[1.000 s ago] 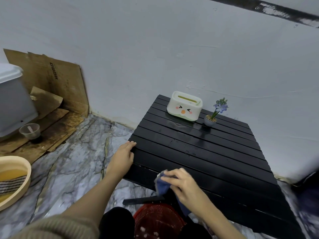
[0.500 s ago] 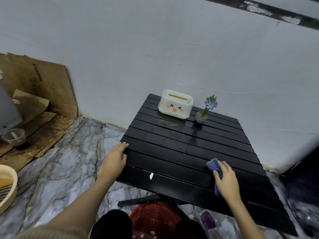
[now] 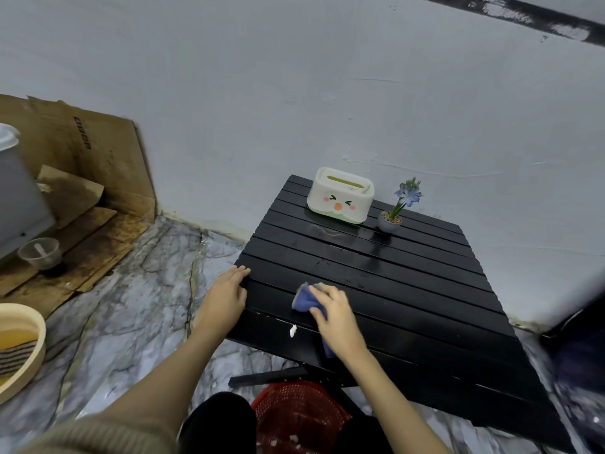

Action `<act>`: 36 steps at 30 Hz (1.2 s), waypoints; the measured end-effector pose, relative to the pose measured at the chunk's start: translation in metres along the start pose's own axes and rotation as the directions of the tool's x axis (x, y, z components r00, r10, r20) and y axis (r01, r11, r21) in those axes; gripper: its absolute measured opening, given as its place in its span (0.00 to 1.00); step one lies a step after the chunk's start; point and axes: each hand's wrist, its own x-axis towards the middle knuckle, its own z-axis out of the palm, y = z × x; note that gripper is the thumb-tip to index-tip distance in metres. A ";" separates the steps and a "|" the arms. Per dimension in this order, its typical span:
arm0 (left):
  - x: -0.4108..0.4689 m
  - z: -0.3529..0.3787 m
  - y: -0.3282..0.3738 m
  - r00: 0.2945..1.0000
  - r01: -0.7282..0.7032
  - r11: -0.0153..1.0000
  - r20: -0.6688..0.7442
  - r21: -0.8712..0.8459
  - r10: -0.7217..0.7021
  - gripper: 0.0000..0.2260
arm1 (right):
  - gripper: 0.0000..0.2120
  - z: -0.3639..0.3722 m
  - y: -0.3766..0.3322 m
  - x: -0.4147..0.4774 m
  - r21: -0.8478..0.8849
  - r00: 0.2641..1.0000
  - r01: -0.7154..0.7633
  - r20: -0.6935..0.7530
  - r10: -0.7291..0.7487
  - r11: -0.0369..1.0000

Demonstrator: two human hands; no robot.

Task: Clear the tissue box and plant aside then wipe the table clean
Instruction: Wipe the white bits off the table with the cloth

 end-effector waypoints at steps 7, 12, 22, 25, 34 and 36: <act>0.002 0.000 -0.001 1.000 0.004 1.000 0.003 -0.005 -0.004 0.20 | 0.19 0.004 -0.015 -0.022 0.052 0.959 0.214 0.180 -0.220 0.975; 0.001 0.000 -0.002 1.000 0.005 1.000 0.006 -0.008 -0.005 0.19 | 0.20 -0.006 -0.015 -0.052 0.125 0.920 0.279 0.249 -0.302 0.952; 0.001 0.002 -0.004 1.000 0.009 1.000 0.012 -0.001 -0.009 0.19 | 0.19 -0.079 0.051 -0.053 0.065 0.995 -0.013 -0.099 0.019 0.998; 0.001 0.002 -0.003 1.000 0.006 1.000 0.010 0.005 -0.006 0.19 | 0.20 -0.089 0.095 -0.045 -0.080 0.935 -0.313 -0.202 0.292 0.946; -0.001 0.004 -0.001 1.000 0.002 0.999 0.013 0.037 -0.002 0.19 | 0.21 -0.062 0.102 -0.002 -0.173 0.822 -0.555 -0.265 0.504 0.814; -0.001 0.003 -0.001 1.000 0.011 0.999 0.017 0.034 -0.012 0.19 | 0.20 -0.056 0.097 0.015 -0.185 0.818 -0.560 -0.277 0.503 0.808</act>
